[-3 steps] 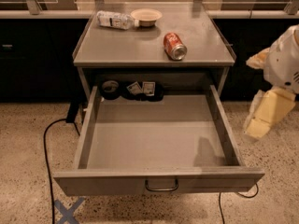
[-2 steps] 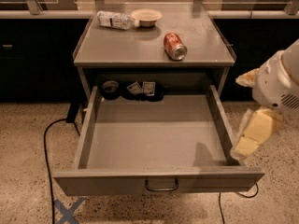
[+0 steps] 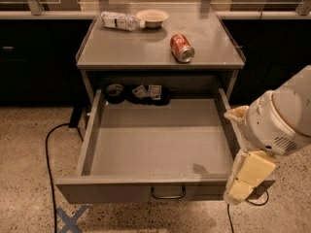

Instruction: Close top drawer

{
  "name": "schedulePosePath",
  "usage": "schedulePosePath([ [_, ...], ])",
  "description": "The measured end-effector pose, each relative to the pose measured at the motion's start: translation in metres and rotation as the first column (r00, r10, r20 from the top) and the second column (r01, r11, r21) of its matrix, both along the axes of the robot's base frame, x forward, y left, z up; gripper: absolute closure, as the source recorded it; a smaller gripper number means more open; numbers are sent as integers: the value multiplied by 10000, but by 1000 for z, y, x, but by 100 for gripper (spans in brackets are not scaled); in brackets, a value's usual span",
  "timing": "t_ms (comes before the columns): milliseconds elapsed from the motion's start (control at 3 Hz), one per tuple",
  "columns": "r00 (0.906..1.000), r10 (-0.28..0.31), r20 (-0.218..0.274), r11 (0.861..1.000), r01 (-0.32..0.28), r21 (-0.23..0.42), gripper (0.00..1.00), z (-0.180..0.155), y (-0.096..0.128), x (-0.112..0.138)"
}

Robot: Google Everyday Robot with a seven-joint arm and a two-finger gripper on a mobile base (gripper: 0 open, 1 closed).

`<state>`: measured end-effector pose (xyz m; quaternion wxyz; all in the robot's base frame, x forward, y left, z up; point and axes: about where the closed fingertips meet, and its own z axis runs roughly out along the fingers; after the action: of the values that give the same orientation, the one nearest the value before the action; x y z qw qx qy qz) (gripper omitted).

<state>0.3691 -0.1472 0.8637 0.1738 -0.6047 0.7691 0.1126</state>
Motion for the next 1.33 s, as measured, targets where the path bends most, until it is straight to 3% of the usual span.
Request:
schedulePosePath([
  [333,10000,1,-1,10000,-1,0,0,0,0,0],
  [667,9991,221,-353,9997,-217,129,0,-19,9,-15],
  [1333,9869,949,-1308,9904,-804,1124,0,-100,50,-69],
])
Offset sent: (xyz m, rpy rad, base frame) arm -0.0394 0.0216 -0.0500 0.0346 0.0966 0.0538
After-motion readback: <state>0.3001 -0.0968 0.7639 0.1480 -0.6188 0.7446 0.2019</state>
